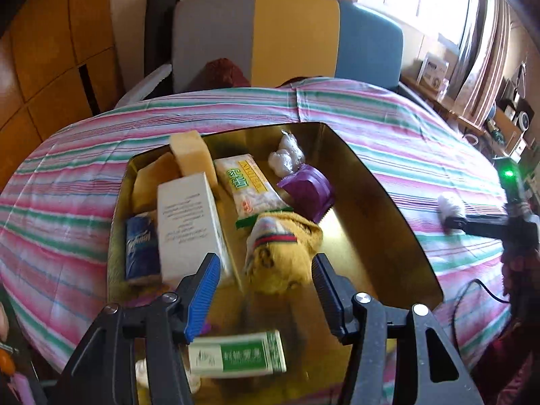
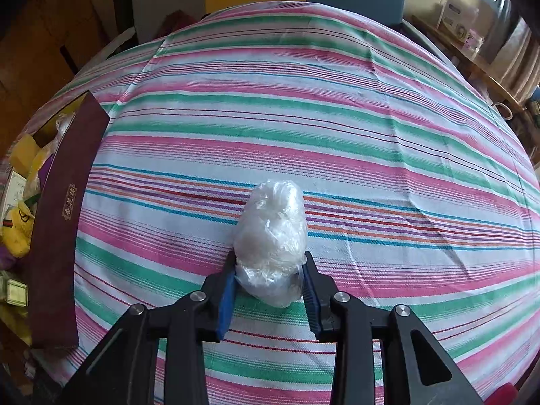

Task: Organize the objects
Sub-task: 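Lower the yellow sock into the tray and open the left tool, then carry the white bundle into the gold tray and open the right tool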

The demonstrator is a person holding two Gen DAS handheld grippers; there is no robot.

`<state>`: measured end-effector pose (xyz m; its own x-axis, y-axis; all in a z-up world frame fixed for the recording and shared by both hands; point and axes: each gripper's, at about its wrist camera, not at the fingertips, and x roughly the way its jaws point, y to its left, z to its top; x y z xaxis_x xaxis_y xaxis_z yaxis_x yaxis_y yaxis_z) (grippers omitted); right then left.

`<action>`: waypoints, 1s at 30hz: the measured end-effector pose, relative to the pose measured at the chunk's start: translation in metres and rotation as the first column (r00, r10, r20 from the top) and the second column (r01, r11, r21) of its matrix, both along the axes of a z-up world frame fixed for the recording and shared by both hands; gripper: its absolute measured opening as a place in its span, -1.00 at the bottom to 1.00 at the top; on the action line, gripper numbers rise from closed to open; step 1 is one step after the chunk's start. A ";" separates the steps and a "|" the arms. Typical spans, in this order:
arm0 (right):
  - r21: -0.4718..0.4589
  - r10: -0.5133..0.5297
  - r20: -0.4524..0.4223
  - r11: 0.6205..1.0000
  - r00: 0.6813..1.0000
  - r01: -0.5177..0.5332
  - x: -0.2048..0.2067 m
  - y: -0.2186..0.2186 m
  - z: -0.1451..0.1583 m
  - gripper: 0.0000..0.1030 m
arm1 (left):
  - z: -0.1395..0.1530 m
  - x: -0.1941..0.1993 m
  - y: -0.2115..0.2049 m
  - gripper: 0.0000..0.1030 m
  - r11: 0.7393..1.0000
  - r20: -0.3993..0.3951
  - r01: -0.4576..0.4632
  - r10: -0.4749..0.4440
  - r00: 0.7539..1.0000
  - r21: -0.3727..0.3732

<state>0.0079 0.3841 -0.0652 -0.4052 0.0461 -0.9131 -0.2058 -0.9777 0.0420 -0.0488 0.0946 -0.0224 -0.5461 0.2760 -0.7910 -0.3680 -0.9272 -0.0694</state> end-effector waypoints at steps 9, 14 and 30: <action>0.016 -0.008 -0.054 1.000 0.999 0.009 0.002 0.001 0.008 -0.28 | -0.001 0.019 -0.014 0.11 0.999 0.016 -0.028 0.027 1.000 0.043; 0.051 0.013 -0.082 0.999 0.997 -0.009 0.003 -0.003 0.013 -0.32 | 0.000 0.025 -0.018 0.11 0.998 0.011 -0.037 0.037 0.999 0.045; 0.086 0.033 -0.043 0.996 0.999 -0.029 0.002 -0.009 0.005 -0.35 | -0.004 0.032 -0.027 0.11 0.997 0.031 -0.057 0.056 0.998 0.043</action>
<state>0.0095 0.3751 -0.0598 -0.4479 0.1100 -0.8873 -0.1751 -0.9840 -0.0336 -0.0171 0.0672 -0.0264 -0.5383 0.2802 -0.7948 -0.3123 -0.9423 -0.1207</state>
